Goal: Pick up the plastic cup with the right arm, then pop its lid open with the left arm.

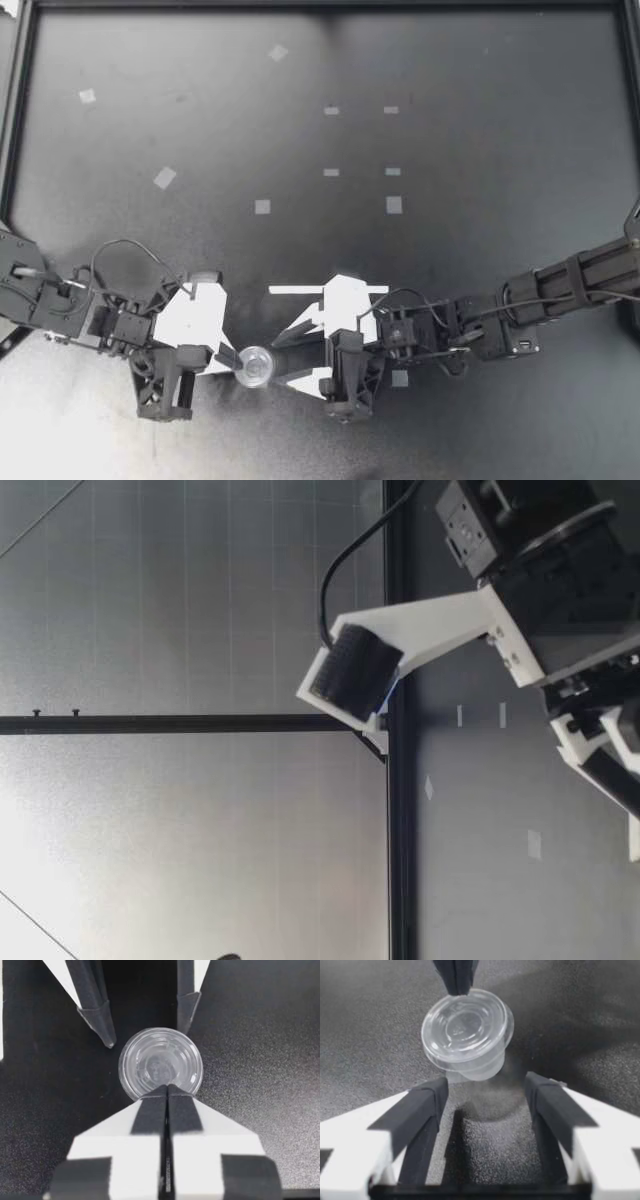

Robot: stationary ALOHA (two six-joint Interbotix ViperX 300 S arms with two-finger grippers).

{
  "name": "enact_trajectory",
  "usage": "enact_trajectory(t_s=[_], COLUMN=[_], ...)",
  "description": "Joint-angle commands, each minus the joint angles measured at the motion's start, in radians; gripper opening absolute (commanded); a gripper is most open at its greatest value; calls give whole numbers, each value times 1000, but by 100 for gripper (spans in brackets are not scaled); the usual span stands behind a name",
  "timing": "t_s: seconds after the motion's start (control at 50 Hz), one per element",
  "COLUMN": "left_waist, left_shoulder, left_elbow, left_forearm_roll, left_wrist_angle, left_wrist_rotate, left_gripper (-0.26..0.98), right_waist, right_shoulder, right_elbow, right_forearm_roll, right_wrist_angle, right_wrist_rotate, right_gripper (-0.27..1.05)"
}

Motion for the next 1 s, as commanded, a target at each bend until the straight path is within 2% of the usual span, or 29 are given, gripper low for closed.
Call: enact_trajectory(t_s=[0.0,0.98], left_waist=[5,5], left_shoulder=[-9,20], left_elbow=[-9,-2], left_forearm_roll=[2,-2], left_wrist_angle=[-8,-38], left_wrist_rotate=[2,0], left_gripper=[-9,-9], right_waist=[5,5], right_shoulder=[-15,9], right_elbow=[-15,-55], right_forearm_roll=[-3,-3], right_wrist_angle=[-5,-5], right_wrist_rotate=[-2,-2], right_gripper=[64,64])
